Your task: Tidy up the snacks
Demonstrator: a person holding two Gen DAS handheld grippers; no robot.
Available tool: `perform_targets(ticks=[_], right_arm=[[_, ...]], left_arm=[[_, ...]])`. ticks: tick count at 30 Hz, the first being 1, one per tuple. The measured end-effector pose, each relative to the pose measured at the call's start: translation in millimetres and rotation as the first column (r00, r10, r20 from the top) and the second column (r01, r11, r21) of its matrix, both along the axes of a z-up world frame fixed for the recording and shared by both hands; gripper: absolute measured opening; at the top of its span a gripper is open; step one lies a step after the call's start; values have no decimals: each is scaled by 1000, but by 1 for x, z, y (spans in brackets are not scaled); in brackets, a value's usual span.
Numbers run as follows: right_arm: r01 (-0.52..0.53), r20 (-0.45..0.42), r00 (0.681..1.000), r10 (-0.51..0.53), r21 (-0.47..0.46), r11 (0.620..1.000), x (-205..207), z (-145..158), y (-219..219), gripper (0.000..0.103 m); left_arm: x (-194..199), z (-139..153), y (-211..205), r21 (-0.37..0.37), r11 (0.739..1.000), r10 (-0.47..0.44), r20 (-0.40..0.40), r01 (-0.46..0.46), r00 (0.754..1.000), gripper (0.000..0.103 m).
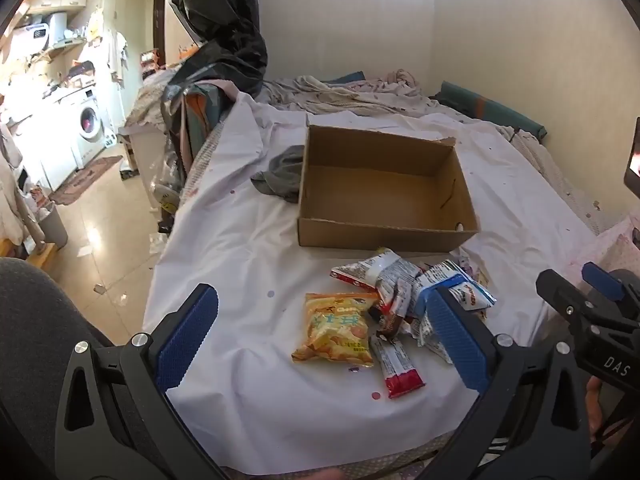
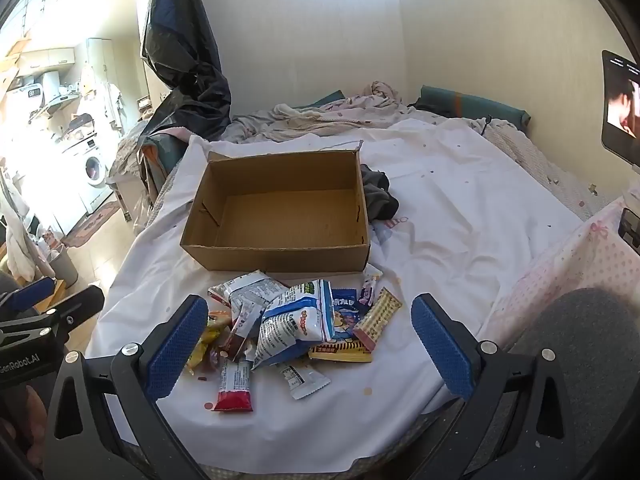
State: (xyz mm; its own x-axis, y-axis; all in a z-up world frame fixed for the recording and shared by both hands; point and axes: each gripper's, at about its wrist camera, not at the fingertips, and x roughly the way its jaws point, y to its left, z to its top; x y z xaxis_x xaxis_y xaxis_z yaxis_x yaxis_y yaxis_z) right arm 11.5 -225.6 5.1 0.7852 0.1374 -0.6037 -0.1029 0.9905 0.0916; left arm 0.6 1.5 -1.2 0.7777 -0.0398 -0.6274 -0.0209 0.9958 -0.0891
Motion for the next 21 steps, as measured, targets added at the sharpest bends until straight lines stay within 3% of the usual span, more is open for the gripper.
perform_targets(ticks=[8, 21], right_arm=[[0, 4, 1000, 0, -1, 1000, 0, -1, 1, 103], [-3, 0, 1000, 3, -3, 1000, 1, -2, 4, 103]], left_arm=[[-2, -2, 15, 0, 1000, 20, 6, -20, 1000, 103], [3, -1, 0, 24, 999, 29, 6, -29, 1000, 103]])
